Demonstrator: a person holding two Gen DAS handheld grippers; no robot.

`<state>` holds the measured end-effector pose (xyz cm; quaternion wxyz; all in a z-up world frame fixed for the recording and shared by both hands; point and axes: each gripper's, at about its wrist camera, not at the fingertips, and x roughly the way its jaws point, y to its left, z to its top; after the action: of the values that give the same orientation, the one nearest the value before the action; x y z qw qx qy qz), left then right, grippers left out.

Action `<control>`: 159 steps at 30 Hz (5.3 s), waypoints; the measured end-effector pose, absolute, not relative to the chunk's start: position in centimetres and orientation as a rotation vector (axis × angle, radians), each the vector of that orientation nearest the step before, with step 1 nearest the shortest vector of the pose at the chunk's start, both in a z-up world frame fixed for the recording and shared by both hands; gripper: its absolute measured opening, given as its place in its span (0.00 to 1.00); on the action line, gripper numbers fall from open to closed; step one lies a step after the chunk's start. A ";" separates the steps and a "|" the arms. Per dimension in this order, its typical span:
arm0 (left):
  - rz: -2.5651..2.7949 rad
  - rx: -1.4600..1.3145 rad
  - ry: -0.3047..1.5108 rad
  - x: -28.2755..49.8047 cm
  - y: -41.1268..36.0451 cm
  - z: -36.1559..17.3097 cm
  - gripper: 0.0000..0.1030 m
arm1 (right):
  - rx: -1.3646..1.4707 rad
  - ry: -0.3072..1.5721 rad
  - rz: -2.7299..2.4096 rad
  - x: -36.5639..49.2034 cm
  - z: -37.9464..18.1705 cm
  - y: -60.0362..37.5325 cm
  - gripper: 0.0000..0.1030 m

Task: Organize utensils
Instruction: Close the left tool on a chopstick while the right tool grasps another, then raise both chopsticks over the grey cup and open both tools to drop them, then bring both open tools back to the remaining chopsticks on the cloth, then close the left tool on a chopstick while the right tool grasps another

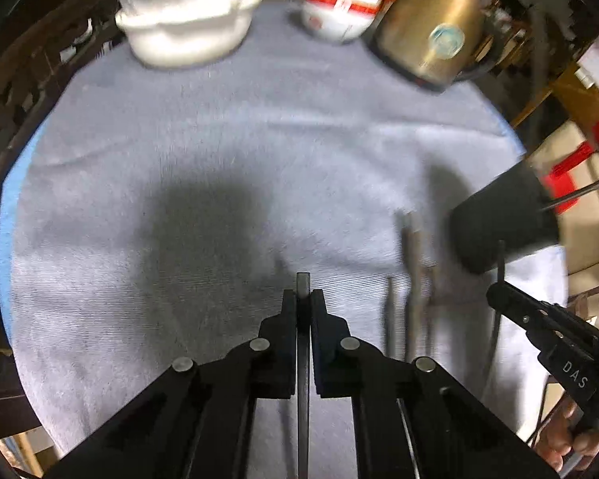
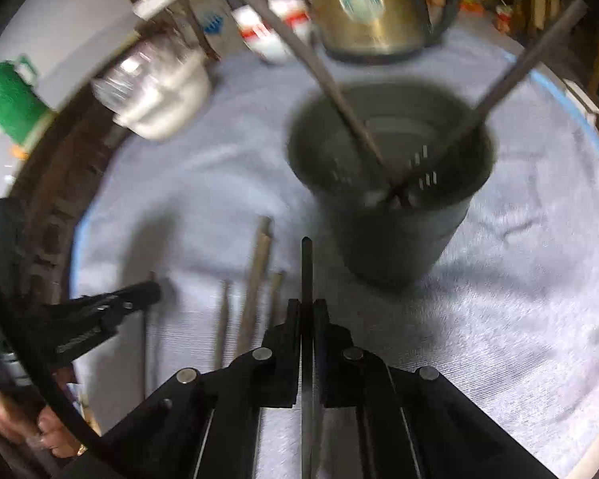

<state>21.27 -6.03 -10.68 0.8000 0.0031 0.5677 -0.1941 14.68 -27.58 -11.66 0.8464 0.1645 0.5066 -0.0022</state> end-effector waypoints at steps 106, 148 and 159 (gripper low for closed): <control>-0.390 0.129 0.991 9.0 -3.6 -11.6 0.62 | 0.378 0.926 0.113 6.5 -11.5 -25.7 0.22; -0.474 0.143 1.188 19.1 -10.9 -15.6 0.61 | 0.363 1.101 0.091 8.5 -16.0 -27.8 0.07; -0.510 0.215 1.136 19.5 -11.7 -15.7 0.10 | 0.336 1.099 0.073 8.8 -15.9 -27.4 0.07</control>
<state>19.50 -11.67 -15.67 0.8070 0.1007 0.5308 -0.2385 8.78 -27.40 -15.91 0.8387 0.1589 0.5198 0.0345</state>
